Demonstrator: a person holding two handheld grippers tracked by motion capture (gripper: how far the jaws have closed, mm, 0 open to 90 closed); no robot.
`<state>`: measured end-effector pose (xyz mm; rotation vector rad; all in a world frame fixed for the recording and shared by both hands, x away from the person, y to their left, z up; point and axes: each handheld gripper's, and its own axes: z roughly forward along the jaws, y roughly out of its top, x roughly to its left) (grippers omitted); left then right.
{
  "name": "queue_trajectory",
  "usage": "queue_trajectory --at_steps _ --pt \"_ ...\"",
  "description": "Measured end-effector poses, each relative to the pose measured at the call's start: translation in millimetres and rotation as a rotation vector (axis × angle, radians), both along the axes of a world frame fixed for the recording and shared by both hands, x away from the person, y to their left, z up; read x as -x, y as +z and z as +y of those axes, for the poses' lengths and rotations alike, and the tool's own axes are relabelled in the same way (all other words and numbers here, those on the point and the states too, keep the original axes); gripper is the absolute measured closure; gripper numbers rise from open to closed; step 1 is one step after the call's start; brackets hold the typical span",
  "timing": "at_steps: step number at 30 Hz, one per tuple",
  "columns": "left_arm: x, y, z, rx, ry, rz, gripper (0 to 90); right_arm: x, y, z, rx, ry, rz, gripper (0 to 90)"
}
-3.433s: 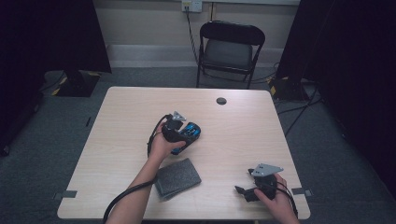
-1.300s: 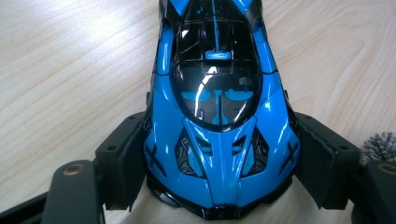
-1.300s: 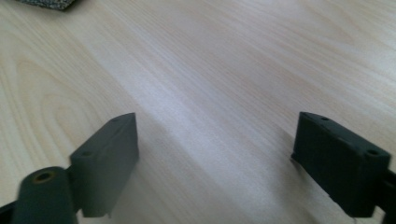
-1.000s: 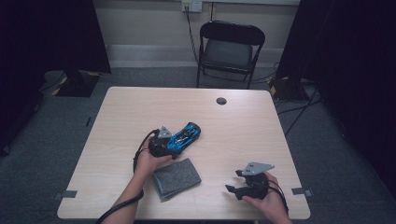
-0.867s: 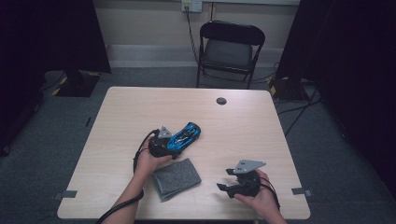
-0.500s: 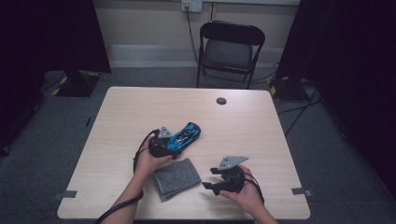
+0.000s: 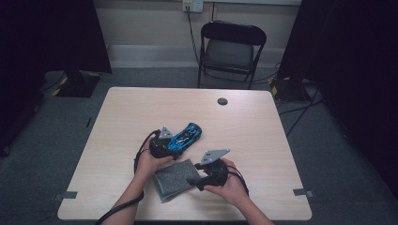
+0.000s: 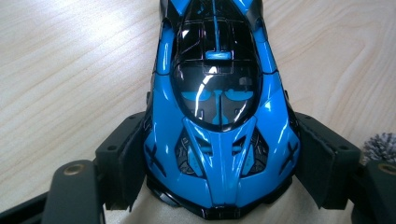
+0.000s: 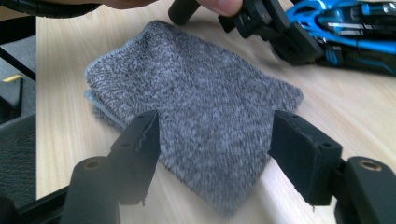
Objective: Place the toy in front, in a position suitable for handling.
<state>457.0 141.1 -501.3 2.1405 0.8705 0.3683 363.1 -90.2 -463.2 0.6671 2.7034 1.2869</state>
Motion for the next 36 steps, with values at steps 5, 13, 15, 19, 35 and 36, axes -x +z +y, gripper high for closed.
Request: queue_trajectory --at_steps 5,13,15,19,35,36 --pt "-0.1 0.2 0.3 -0.006 -0.002 -0.003 25.7 -3.0 -2.1 9.5 -0.007 0.006 0.004 38.6" --pt "-0.1 0.3 0.4 -0.007 -0.002 -0.002 25.7 -10.3 -13.4 19.4 0.034 -0.009 0.009 39.3" --pt "-0.3 0.5 0.7 -0.014 -0.001 -0.009 25.7 -12.2 -15.7 19.2 0.034 -0.013 0.014 39.3" --pt "-0.4 0.7 0.9 -0.017 -0.001 -0.012 25.7 -14.0 -18.6 17.7 0.023 -0.017 0.027 39.7" --pt "0.1 0.2 0.2 -0.006 0.000 -0.004 25.7 -12.6 -27.2 19.4 0.047 -0.019 0.002 45.4" --pt "0.3 0.1 0.0 -0.003 0.002 -0.001 25.7 -12.6 -27.6 19.0 0.045 -0.020 -0.001 46.1"
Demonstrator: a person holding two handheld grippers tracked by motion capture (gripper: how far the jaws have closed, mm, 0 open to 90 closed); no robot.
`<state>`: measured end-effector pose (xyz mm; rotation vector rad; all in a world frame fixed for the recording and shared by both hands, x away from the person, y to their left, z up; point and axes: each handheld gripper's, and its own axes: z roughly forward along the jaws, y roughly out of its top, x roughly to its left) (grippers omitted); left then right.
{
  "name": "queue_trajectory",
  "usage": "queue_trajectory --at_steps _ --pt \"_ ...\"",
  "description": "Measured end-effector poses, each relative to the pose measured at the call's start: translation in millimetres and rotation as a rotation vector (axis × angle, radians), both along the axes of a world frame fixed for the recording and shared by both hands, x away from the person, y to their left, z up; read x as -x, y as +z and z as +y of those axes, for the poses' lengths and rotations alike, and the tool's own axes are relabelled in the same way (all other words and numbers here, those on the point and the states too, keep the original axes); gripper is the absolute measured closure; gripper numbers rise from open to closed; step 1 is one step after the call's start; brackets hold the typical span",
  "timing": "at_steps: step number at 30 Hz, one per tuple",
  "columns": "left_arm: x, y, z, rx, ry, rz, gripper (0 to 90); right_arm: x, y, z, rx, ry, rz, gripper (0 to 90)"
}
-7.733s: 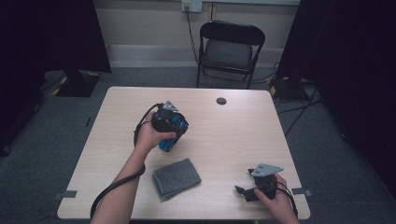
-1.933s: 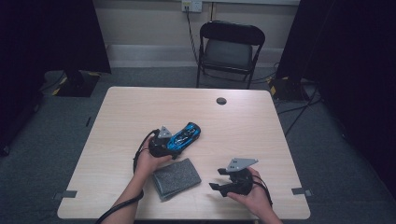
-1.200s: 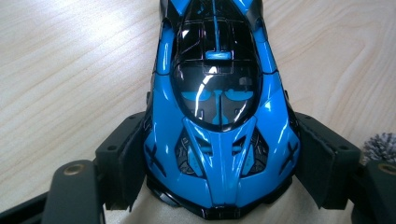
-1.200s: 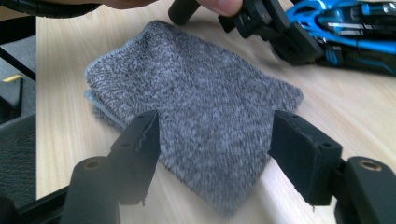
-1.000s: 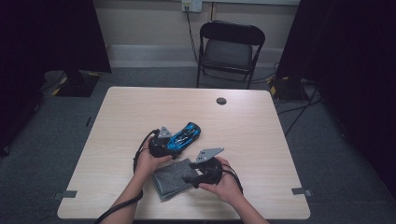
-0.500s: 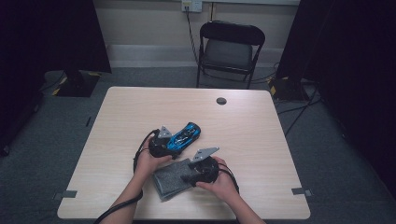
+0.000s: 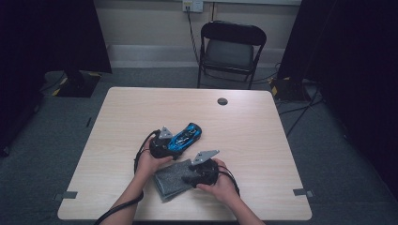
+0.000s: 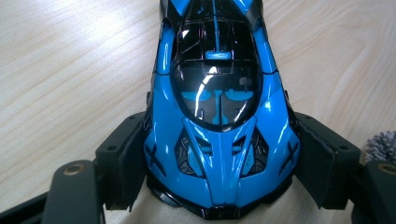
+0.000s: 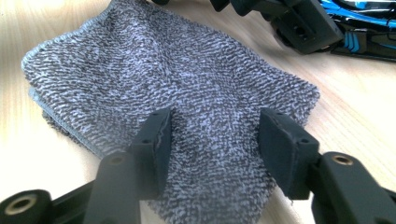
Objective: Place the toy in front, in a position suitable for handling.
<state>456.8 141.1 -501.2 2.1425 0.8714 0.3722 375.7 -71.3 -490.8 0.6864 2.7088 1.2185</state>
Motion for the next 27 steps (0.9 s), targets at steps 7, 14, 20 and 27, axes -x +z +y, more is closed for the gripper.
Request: queue_trajectory --at_steps 7,14,20,27 --pt "0.0 0.1 0.1 -0.003 0.000 -0.003 25.7 2.9 0.3 0.2 0.001 -0.026 -0.012 49.8" --pt "0.0 0.1 0.0 -0.002 0.001 -0.002 25.7 10.2 5.0 -5.5 -0.014 0.004 0.038 42.0" --pt "0.0 0.3 0.4 -0.008 -0.004 -0.001 25.8 17.6 12.4 -6.4 0.015 0.058 0.036 39.4" --pt "0.3 0.0 -0.2 0.001 0.004 0.000 25.7 8.4 17.9 -10.0 0.027 0.045 0.021 39.2"
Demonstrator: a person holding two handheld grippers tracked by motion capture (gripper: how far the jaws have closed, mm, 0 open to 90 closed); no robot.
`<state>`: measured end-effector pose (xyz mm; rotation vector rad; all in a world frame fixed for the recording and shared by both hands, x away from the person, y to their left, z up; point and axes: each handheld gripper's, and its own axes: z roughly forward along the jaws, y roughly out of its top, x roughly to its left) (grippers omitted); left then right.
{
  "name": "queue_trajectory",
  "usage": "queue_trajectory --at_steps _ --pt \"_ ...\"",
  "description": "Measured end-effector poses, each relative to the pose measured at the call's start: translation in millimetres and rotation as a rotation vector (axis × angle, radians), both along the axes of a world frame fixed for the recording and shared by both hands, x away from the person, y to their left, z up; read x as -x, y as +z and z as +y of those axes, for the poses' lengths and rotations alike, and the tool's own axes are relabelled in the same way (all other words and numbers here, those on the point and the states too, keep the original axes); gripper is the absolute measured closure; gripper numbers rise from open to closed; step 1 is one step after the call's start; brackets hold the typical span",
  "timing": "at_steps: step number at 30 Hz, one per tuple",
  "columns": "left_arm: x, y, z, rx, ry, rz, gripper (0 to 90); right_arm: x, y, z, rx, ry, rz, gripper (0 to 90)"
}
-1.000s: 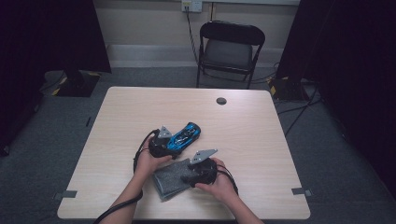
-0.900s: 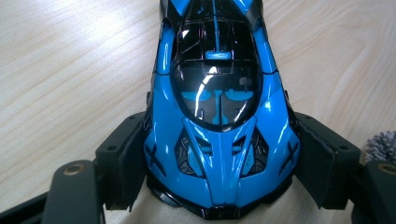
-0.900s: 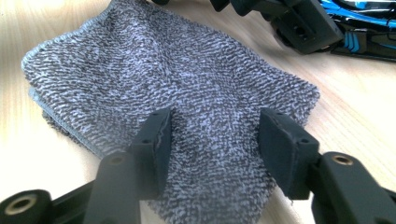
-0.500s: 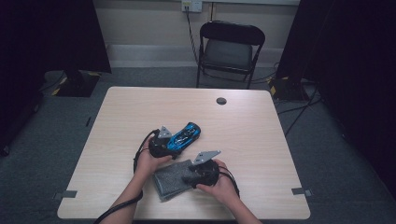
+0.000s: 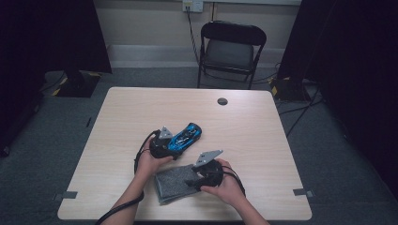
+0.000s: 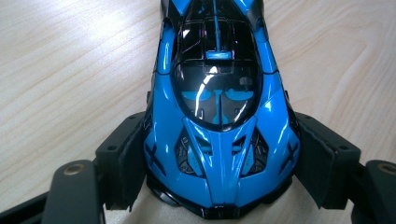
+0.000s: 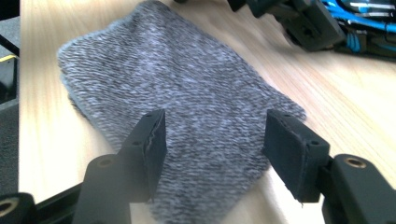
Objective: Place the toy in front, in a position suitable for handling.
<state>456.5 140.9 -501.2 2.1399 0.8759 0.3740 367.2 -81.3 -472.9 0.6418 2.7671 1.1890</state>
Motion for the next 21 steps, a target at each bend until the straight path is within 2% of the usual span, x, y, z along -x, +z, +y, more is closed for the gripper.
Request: queue_trajectory --at_steps 3,6,13,21 --pt "-0.1 0.0 0.0 0.000 -0.001 -0.001 25.8 -3.5 -1.2 -1.4 -0.003 -0.011 0.017 38.8" --pt "0.1 -0.1 -0.1 0.002 0.000 0.000 25.8 -3.4 -1.4 0.4 0.004 -0.002 0.015 38.8" --pt "-0.2 0.3 0.6 -0.009 -0.007 0.000 25.8 1.4 -1.4 6.6 0.016 0.017 0.005 38.9" --pt "-0.2 0.2 0.5 -0.008 -0.007 0.000 25.7 9.7 -4.6 7.0 0.009 0.047 0.028 38.8"
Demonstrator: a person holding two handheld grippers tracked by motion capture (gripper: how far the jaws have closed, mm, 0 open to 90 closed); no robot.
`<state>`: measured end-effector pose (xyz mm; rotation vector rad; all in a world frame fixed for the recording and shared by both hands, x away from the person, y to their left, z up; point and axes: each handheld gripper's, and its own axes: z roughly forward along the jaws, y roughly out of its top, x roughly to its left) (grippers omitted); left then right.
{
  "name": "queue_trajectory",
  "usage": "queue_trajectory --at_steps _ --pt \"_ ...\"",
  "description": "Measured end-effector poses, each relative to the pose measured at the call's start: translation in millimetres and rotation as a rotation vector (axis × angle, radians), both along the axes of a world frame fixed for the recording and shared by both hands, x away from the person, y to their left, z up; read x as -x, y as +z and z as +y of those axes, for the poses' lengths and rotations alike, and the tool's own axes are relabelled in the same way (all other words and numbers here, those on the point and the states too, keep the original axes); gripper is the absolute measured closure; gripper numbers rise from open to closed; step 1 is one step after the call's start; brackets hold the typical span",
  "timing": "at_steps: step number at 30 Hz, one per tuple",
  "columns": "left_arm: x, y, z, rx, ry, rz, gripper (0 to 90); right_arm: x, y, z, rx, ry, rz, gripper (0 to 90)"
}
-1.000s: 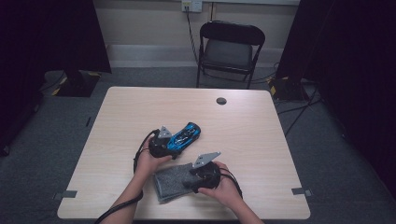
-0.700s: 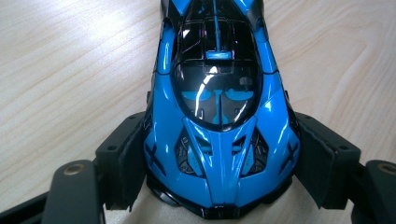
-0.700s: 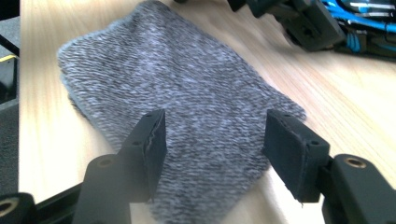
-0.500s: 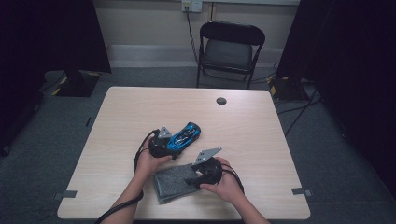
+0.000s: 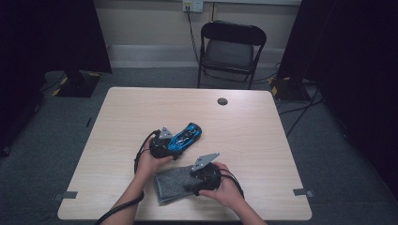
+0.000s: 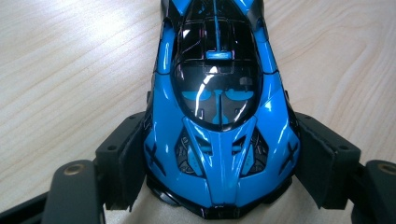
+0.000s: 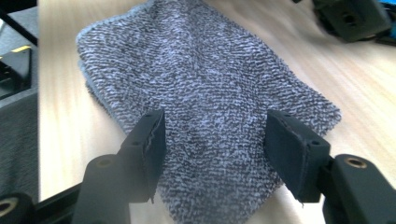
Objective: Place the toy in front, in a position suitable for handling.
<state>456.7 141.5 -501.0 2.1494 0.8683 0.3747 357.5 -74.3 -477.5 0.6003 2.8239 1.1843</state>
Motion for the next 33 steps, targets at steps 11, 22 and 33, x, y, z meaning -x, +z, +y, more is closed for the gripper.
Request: queue_trajectory --at_steps 11,22,33 --pt "0.0 0.1 0.1 -0.001 0.000 0.000 25.8 -17.2 9.5 6.9 -0.032 0.066 -0.048 37.6" --pt "0.3 0.7 0.6 -0.018 0.003 -0.013 25.8 -16.1 -8.8 15.5 0.012 0.111 -0.065 40.0" --pt "0.7 0.6 0.4 -0.018 0.005 -0.013 25.8 -9.4 -9.0 15.6 0.041 0.035 -0.087 71.3"
